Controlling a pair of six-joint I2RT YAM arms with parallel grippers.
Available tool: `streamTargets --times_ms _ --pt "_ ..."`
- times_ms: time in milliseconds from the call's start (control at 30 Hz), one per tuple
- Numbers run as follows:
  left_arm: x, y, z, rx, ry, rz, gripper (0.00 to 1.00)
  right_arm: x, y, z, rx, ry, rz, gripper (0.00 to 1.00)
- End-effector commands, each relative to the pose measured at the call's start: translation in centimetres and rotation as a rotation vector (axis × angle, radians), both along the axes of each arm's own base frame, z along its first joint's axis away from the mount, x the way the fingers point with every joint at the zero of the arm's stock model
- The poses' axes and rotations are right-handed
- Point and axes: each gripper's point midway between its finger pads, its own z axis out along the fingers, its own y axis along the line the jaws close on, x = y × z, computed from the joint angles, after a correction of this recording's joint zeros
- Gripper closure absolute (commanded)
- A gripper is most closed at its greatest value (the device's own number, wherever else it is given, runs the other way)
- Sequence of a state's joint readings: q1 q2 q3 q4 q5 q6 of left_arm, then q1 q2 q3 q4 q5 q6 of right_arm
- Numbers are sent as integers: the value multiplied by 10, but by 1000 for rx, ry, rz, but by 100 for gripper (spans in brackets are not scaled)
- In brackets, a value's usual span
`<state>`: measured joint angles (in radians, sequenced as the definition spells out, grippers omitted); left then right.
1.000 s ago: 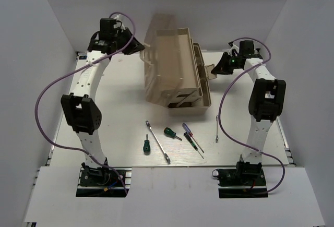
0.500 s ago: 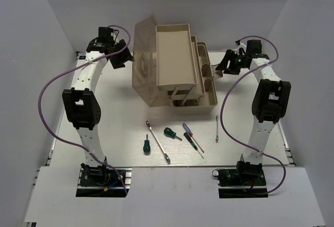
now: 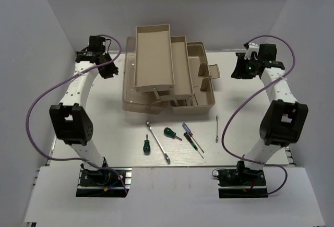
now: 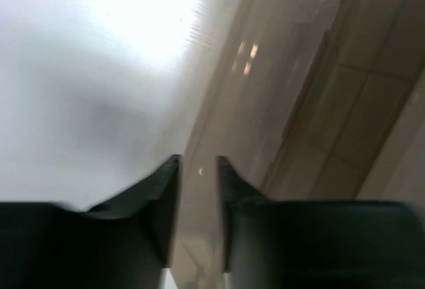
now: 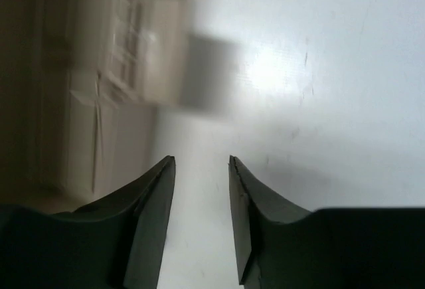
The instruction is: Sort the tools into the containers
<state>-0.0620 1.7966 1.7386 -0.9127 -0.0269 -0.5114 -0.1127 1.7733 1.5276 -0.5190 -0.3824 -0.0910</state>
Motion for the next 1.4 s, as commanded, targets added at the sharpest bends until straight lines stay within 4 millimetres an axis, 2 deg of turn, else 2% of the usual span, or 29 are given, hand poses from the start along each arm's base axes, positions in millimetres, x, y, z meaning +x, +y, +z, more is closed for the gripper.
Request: streamTargets --times_ms 0,33,67,100,133,167,200,267,333,367,400,433,500,533,567,633,767,833,867,933,1033,1100,1133,1200,1233,1267,1300,1333,1367 --pt "-21 10 56 64 -164 29 66 -54 -8 -15 -138 50 100 60" --pt "-32 11 65 69 -187 22 77 -75 -5 -21 -141 74 120 63" --pt "-36 4 73 56 -206 -17 81 -101 0 -29 -140 110 162 64" --pt "-41 0 74 46 -208 -40 83 -120 5 -44 -132 156 189 64" --pt "-49 -4 80 37 -219 -79 85 -134 9 -42 -131 164 205 66" --pt "-54 -17 86 2 -234 -143 85 -159 14 -61 -121 233 227 64" --pt "-63 -22 81 -11 -215 -175 83 -167 18 -56 -127 218 238 62" --pt "-83 -43 86 -52 -225 -285 68 -190 25 -74 -111 300 237 54" --pt "-102 -53 75 -58 -187 -343 46 -201 30 -82 -118 345 224 52" --pt "-119 -59 64 -67 -135 -369 43 -209 31 -92 -121 379 218 50" --pt "-131 -61 68 -60 -148 -391 41 -207 28 -98 -146 385 200 48" --pt "-140 -63 67 -61 -145 -402 39 -213 37 -105 -150 413 203 48" --pt "-161 -64 56 -63 -119 -419 34 -214 40 -117 -169 423 200 45" --pt "-176 -66 62 -64 -146 -437 34 -217 46 -123 -163 448 188 44" --pt "-185 -66 55 -72 -134 -444 32 -218 50 -129 -166 464 191 44" --pt "-205 -71 60 -90 -173 -481 32 -219 56 -141 -178 505 163 44" --pt "-231 -73 29 -124 -112 -496 30 -216 66 -157 -220 513 132 44" --pt "-239 -76 25 -138 -122 -518 30 -215 64 -163 -250 519 79 51" --pt "-244 -80 15 -155 -100 -528 29 -214 59 -168 -273 533 37 57" --pt "-246 -85 7 -171 -100 -541 29 -219 57 -172 -286 561 1 75" --pt "-245 -99 -2 -207 -98 -573 27 -219 46 -167 -310 560 -44 99" --pt "-242 -106 -8 -207 -87 -597 26 -223 41 -156 -320 554 -43 100" --pt "-243 -110 -13 -208 -74 -611 26 -217 42 -148 -312 530 -40 100" --pt "-241 -124 -19 -208 -56 -651 26 -216 39 -124 -304 483 -21 100" --pt "-242 -130 -22 -208 -43 -672 26 -206 41 -104 -293 415 -5 100" --pt "-244 -139 -26 -197 -40 -706 26 -212 35 -96 -312 425 -8 100" --pt "-243 -144 -36 -182 -6 -707 26 -213 45 -81 -263 386 36 100" --pt "-245 -148 -42 -167 17 -721 26 -206 49 -54 -249 305 82 100" --pt "-248 -159 -42 -161 19 -752 25 -208 52 -43 -239 287 107 100"
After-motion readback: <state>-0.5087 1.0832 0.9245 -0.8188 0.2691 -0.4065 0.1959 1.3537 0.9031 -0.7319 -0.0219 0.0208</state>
